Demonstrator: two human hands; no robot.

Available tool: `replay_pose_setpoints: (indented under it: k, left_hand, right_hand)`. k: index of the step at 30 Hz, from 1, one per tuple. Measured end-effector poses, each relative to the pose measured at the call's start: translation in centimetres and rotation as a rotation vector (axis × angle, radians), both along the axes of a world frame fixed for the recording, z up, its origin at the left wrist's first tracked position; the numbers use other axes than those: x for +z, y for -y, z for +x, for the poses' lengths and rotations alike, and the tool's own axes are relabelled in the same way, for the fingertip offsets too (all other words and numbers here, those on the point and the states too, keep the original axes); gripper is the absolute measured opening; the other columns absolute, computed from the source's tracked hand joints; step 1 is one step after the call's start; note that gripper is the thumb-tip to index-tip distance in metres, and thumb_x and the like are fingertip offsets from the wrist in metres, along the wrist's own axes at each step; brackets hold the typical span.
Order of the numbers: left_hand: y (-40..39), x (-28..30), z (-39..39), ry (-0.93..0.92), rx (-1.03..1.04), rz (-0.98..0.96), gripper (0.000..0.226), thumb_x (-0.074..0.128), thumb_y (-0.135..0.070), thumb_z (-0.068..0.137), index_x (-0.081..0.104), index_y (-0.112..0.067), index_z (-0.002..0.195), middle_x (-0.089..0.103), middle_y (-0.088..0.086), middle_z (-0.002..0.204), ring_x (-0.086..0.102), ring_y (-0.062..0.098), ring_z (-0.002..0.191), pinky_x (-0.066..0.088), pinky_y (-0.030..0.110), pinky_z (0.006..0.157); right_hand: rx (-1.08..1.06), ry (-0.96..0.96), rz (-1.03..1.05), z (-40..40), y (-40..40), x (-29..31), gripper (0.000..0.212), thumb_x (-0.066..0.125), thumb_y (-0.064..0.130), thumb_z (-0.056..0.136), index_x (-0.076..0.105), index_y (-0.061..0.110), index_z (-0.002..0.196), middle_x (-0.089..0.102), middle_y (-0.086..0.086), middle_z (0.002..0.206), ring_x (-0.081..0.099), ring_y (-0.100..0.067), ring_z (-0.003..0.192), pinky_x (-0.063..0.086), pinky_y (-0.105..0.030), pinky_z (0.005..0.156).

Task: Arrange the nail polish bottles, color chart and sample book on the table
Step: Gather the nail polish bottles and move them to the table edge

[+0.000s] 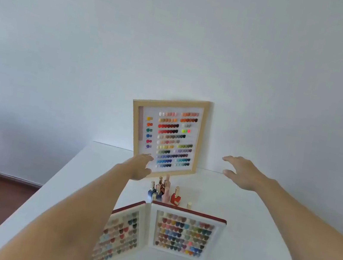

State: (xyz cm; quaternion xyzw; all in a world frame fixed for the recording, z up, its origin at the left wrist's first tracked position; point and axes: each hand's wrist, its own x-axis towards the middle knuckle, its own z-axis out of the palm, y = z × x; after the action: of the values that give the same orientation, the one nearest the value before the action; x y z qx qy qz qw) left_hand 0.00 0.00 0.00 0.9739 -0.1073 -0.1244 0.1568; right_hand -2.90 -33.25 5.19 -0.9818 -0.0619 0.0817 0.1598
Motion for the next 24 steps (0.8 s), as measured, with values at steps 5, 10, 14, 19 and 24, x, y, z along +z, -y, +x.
replay_pose_setpoints:
  k: [5, 10, 14, 19, 24]
  left_hand:
    - [-1.2, -3.3, 3.0, -0.088, 0.021, 0.010, 0.044, 0.046, -0.020, 0.100, 0.041, -0.013, 0.143, 0.038, 0.009, 0.153, 0.033, 0.027, 0.142, 0.026, 0.039, 0.118]
    - [-1.6, -6.9, 7.0, -0.191, -0.102, 0.061, 0.035, 0.047, -0.022, 0.099, 0.051, -0.016, 0.134, 0.051, 0.008, 0.141, 0.045, 0.025, 0.130, 0.036, 0.037, 0.112]
    - [-1.4, -9.3, 9.6, -0.219, -0.244, 0.059, 0.031, 0.052, -0.026, 0.097, 0.056, -0.021, 0.127, 0.057, 0.006, 0.132, 0.051, 0.022, 0.122, 0.040, 0.035, 0.104]
    - [-1.2, -12.0, 11.0, -0.196, -0.362, 0.044, 0.025, 0.059, -0.028, 0.091, 0.061, -0.028, 0.117, 0.063, 0.000, 0.117, 0.057, 0.020, 0.108, 0.046, 0.035, 0.094]
    - [-0.9, -13.8, 11.5, -0.175, -0.414, 0.046, 0.023, 0.061, -0.026, 0.089, 0.062, -0.026, 0.112, 0.065, 0.001, 0.109, 0.060, 0.022, 0.101, 0.049, 0.037, 0.085]
  right_hand:
    - [0.017, -0.058, -0.007, 2.6, -1.3, -2.7, 0.039, 0.047, 0.026, 0.096, 0.042, 0.022, 0.134, 0.050, -0.012, 0.130, 0.045, -0.027, 0.121, 0.040, -0.040, 0.100]
    - [0.085, -0.123, -0.060, 5.8, -3.4, -5.6, 0.026, 0.048, 0.020, 0.096, 0.054, 0.020, 0.121, 0.059, -0.007, 0.114, 0.058, -0.025, 0.102, 0.048, -0.036, 0.089]
    - [0.177, -0.165, -0.099, 8.3, -5.6, -8.3, 0.022, 0.049, 0.017, 0.095, 0.058, 0.021, 0.114, 0.062, -0.004, 0.099, 0.060, -0.020, 0.087, 0.047, -0.028, 0.076]
    - [0.299, -0.209, -0.133, 9.9, -7.8, -12.2, 0.025, 0.053, 0.022, 0.093, 0.057, 0.025, 0.117, 0.061, -0.002, 0.105, 0.058, -0.018, 0.095, 0.046, -0.027, 0.077]
    - [0.339, -0.265, -0.136, 11.0, -9.2, -14.6, 0.036, 0.059, 0.026, 0.090, 0.052, 0.025, 0.125, 0.054, 0.000, 0.120, 0.055, -0.021, 0.105, 0.047, -0.035, 0.089]
